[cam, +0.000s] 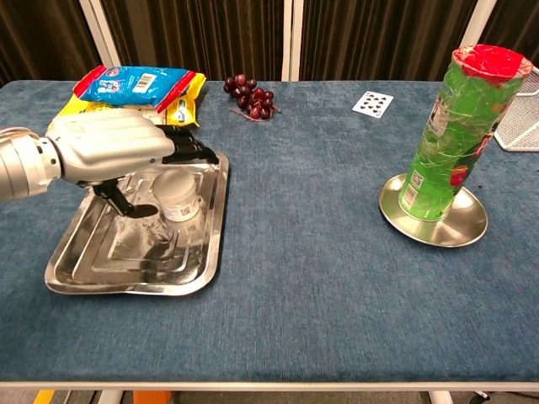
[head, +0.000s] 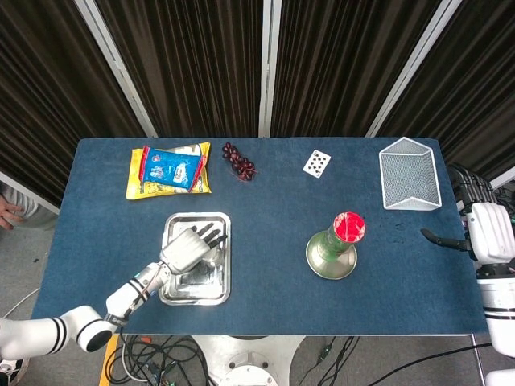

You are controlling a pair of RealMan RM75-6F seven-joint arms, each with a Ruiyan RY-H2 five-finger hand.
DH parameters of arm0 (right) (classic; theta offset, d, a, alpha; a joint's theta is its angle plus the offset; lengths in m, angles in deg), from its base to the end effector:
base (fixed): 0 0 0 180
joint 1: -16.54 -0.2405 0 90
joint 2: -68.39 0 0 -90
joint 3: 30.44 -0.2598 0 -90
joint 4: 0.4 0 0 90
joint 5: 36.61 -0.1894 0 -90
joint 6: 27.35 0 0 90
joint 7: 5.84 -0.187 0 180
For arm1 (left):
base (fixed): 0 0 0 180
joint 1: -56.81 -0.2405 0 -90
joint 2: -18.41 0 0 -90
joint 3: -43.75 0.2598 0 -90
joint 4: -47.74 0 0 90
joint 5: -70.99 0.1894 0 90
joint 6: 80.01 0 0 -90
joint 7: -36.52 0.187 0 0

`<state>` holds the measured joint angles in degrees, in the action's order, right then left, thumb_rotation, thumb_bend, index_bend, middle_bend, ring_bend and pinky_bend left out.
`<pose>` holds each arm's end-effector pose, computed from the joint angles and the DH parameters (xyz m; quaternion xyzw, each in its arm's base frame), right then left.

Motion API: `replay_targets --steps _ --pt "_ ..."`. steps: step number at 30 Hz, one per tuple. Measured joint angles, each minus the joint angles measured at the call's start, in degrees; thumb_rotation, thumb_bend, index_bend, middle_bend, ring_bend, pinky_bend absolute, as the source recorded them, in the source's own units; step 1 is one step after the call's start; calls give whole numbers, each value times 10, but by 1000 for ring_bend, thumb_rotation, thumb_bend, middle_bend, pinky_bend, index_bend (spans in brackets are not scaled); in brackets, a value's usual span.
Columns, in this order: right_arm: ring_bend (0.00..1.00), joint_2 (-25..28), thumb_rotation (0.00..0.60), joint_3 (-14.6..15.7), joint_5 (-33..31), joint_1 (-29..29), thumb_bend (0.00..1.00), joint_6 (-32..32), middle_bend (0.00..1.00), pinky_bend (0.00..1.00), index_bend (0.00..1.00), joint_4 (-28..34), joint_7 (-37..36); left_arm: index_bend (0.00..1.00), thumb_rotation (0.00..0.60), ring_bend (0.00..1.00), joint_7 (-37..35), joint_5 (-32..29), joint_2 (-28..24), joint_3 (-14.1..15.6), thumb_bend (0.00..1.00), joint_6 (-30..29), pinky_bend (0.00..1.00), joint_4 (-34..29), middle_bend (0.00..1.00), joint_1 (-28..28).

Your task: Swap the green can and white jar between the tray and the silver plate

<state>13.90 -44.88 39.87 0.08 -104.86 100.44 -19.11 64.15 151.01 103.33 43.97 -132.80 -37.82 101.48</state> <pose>-0.2380 -0.3104 0.2424 0.5349 -0.4060 0.5209 0.5269 -0.1354 0.3385 -0.0311 -0.8701 -0.1768 -0.2917 0.3559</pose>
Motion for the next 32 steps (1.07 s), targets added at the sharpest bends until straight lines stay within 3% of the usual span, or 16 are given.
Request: replay_targets --steps 5,9,15,20,26,32 --pt "0 -1 600 0 2 2 20 -2 37 53 0 -2 -3 69 600 65 28 -24 -21 -5 226 -14 372 -36 89 -13" --pt "0 0 600 4 9 7 17 -11 37 53 0 -3 1 71 600 65 35 -28 -37 -5 225 -64 372 -59 101 -41" --pt "0 -8 600 23 37 32 11 -50 37 47 0 -6 20 132 600 66 23 -18 -55 0 210 -217 368 -83 132 -126" --pt "0 -27 600 51 61 75 9 -107 16 11 0 -25 48 162 600 66 -9 -7 -63 18 170 -348 336 -84 137 -234" --pt "0 -74 600 99 72 139 0 -159 0 0 0 -80 94 158 600 66 -67 -12 -69 39 117 -401 284 -51 136 -323" --pt "0 -127 600 129 72 155 0 -135 0 0 0 -153 95 141 600 66 -138 -10 -69 45 110 -418 253 -7 131 -366"
